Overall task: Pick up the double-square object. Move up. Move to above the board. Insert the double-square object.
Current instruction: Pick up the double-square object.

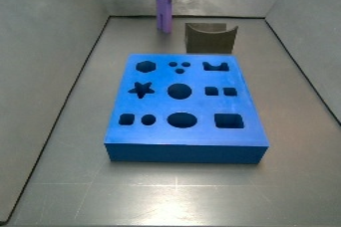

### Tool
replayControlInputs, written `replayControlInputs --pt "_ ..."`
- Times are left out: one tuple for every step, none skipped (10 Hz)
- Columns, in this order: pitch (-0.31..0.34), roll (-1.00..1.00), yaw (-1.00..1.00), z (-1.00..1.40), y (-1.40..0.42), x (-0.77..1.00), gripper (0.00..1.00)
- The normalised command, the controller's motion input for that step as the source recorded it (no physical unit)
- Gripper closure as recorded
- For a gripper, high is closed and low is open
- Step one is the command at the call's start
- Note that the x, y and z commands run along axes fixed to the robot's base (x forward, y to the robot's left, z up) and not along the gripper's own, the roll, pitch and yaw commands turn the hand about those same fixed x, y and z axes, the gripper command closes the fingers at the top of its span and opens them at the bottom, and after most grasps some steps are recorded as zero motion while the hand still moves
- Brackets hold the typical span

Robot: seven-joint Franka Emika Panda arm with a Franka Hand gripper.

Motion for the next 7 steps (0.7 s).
replayControlInputs --pt "0.000 0.29 -0.78 -0.37 0.07 0.00 0.00" --pt "0.000 0.30 -0.74 -0.37 0.07 0.00 0.00" --pt "0.000 0.00 -0.20 -0.06 0.04 0.00 0.00" --pt "0.000 0.01 0.00 0.00 0.00 0.00 0.00" --pt "0.000 0.15 -0.11 -0.30 0.01 0.00 0.00" --pt "-0.020 0.30 -0.19 -0.56 0.00 0.00 0.00" --pt "-0.063 0.35 -0.20 -0.58 0.00 0.00 0.00"
